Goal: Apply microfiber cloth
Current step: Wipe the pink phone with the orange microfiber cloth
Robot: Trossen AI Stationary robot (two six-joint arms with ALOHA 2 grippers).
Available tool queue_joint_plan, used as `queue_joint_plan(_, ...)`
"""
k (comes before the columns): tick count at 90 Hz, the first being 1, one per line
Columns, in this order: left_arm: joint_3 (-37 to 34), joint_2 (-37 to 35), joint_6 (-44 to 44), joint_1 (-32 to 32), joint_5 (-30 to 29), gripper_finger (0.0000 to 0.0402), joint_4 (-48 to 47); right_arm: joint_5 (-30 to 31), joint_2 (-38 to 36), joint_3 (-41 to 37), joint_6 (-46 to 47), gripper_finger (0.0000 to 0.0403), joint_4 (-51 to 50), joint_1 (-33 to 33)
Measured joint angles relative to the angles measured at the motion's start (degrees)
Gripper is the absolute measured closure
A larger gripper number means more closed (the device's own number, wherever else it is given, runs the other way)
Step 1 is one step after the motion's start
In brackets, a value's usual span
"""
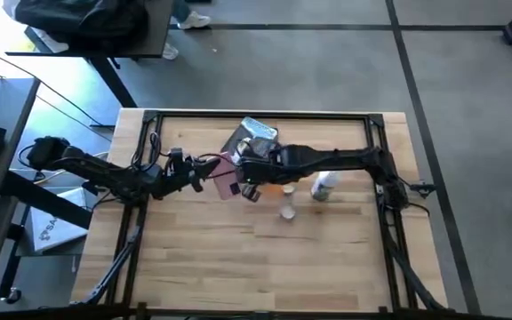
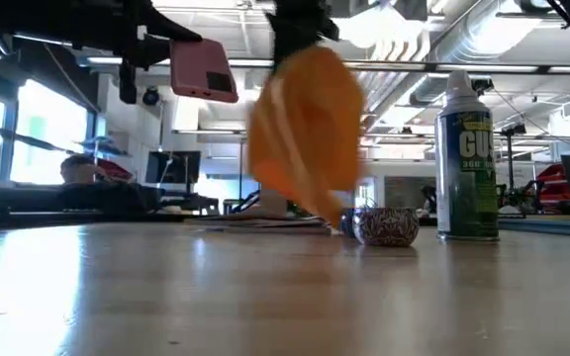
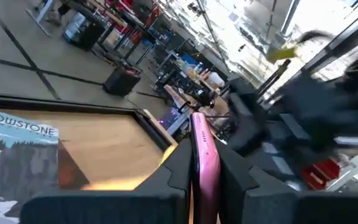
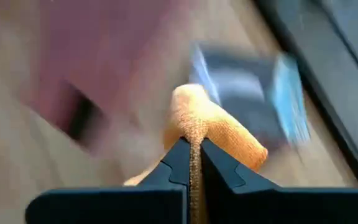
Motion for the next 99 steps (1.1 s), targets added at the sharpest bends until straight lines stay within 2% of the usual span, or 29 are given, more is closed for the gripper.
queue_joint_plan(12,0.00,-0.02,0.93,0.25,2.56,0.0380,1.12,3.00,-0.15,3.04,-5.89,0.0403,10.46,-0.05)
queue_joint_plan(20,0.00,-0.02,1.73,0.25,3.17,0.0380,1.26,6.73,-0.15,4.25,-8.31,0.0403,12.33,-0.02)
queue_joint_plan(28,0.00,-0.02,3.24,0.25,3.20,0.0380,1.45,7.54,-0.15,4.46,-9.52,0.0403,12.91,0.63)
queue_joint_plan(43,0.00,-0.02,10.74,0.25,3.64,0.0380,3.33,3.65,-0.24,1.12,-10.52,0.0403,14.60,1.42)
queue_joint_plan(64,-0.11,-0.01,24.09,0.32,10.71,0.0380,4.67,-0.44,-0.31,-5.54,-16.13,0.0403,22.87,2.02)
queue_joint_plan(79,-0.11,-0.09,35.42,-0.09,13.50,0.0380,4.21,-1.57,-0.14,-4.00,-18.05,0.0403,20.92,2.44)
queue_joint_plan(90,0.02,-0.22,38.23,-0.83,16.84,0.0380,3.23,-1.60,-0.02,-1.13,-18.00,0.0403,15.27,3.79)
queue_joint_plan(99,0.02,-0.24,39.02,-1.31,20.86,0.0380,2.78,1.47,-0.02,-0.03,-17.64,0.0403,11.92,5.41)
